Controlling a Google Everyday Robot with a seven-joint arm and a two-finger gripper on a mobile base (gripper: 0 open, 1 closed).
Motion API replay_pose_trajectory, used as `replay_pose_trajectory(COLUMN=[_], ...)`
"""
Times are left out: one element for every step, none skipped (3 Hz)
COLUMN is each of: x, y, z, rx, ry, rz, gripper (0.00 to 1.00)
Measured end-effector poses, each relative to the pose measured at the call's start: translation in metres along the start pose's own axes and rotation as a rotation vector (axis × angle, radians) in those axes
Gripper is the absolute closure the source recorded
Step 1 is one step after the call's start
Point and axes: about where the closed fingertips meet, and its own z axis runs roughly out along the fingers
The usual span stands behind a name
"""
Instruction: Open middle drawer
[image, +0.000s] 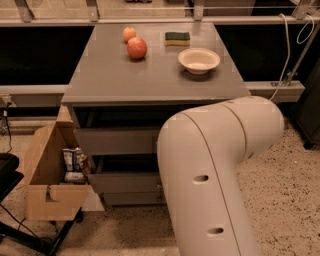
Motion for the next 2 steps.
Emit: replay_pose_trajectory(x=[0.0007, 0.0012], y=[0.0012, 0.0021], z=[0.0011, 0.0018], rx=[-0.002, -0.004], ry=[0.001, 0.002], rz=[0.000, 0.000], gripper=[0.67, 0.44])
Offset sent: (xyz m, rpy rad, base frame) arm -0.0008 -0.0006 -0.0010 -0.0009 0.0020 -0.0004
